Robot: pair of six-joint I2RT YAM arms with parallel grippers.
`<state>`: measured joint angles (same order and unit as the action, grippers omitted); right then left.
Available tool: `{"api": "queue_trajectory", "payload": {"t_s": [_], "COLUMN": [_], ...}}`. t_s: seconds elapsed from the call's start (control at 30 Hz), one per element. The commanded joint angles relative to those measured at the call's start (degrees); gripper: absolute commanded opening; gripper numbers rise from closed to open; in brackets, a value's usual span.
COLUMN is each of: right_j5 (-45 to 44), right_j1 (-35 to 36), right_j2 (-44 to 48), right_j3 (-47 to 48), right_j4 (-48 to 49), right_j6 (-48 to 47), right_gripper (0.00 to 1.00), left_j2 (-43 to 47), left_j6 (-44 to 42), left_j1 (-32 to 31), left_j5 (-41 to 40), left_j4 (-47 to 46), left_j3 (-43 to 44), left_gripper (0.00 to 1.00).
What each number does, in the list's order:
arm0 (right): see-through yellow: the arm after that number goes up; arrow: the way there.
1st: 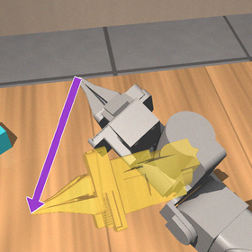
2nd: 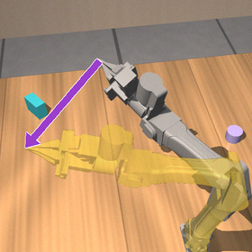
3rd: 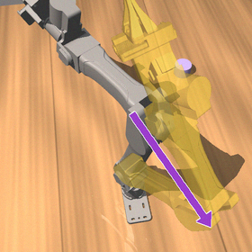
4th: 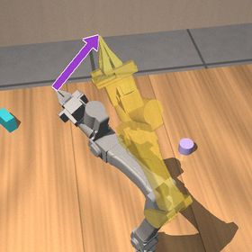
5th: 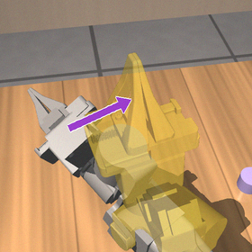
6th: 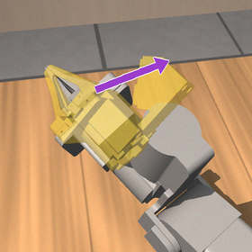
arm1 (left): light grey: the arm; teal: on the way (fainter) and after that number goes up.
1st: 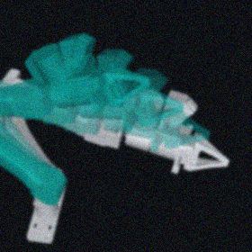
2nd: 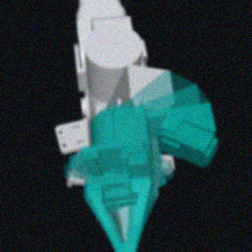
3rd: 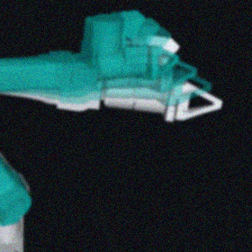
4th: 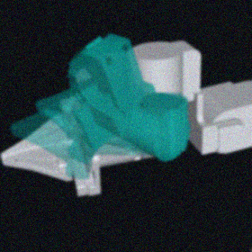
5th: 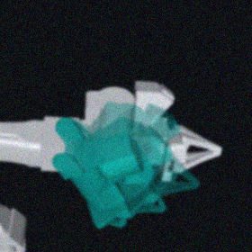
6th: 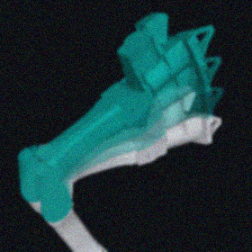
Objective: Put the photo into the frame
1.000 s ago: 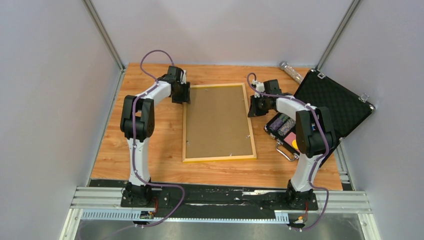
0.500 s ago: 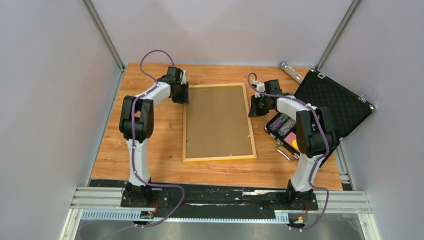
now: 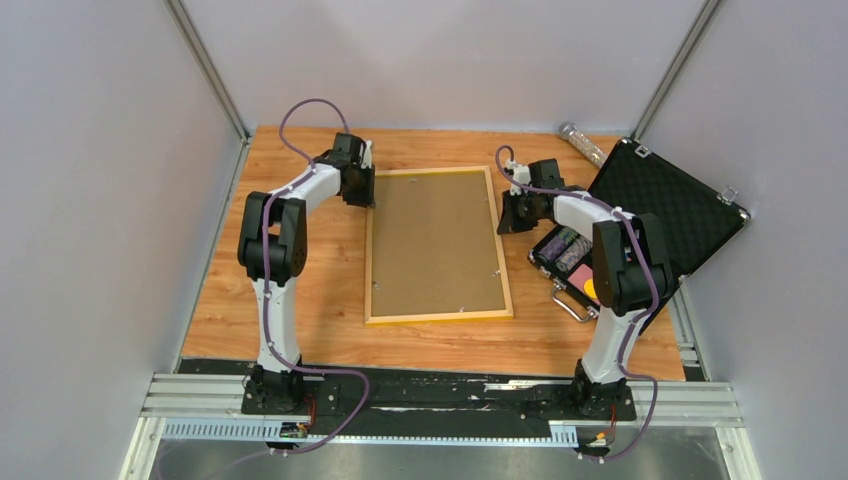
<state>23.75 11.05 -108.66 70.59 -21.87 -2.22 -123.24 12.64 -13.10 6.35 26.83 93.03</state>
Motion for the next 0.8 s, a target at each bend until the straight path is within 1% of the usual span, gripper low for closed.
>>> {"api": "queue_trajectory", "payload": {"t_s": [0.0,0.2,0.27,0.3,0.33,0.4,0.43,0.47,0.53,0.6,0.77], "right_j5": [2.1,2.2,2.1,2.1,2.1,2.0,1.9,1.8,1.6,1.6,1.2], "right_j1": [0.4,0.4,0.4,0.4,0.4,0.4,0.4,0.4,0.4,0.3,0.1], "right_j2": [0.2,0.1,0.1,0.1,0.0,-0.1,-0.2,-0.2,-0.5,-0.6,-1.2], "right_j3": [-1.2,-1.3,-1.2,-1.2,-1.2,-1.2,-1.1,-1.1,-1.0,-0.8,-0.6], "right_j4": [-3.5,-3.5,-3.6,-3.6,-3.5,-3.5,-3.5,-3.5,-3.5,-3.4,-3.3], "right_j6": [-0.4,-0.4,-0.4,-0.4,-0.3,-0.2,-0.2,-0.1,0.1,0.3,1.0], "right_gripper": [0.0,0.0,0.0,0.0,0.0,0.0,0.0,0.0,0.0,0.0,0.0], "left_j2": [2.3,2.4,2.6,2.7,3.0,3.5,3.7,4.2,5.1,6.3,10.9], "left_j6": [-1.7,-1.6,-1.5,-1.4,-1.2,-1.1,-1.2,-1.3,-1.8,-2.5,-4.8], "left_j1": [-0.3,-0.3,-0.3,-0.3,-0.3,-0.3,-0.3,-0.3,-0.3,-0.3,-0.3], "left_j5": [-0.7,-0.3,0.0,0.1,0.3,0.8,1.1,1.3,1.7,2.2,5.6], "left_j4": [0.5,0.7,1.0,1.4,1.6,2.7,3.5,3.9,4.8,5.4,8.2], "left_j3": [-0.9,-0.4,-0.1,0.2,0.4,1.0,1.4,1.6,1.8,1.8,-1.1], "left_gripper": [0.32,0.3,0.32,0.39,0.43,0.62,0.67,0.74,0.82,0.86,0.88]}}
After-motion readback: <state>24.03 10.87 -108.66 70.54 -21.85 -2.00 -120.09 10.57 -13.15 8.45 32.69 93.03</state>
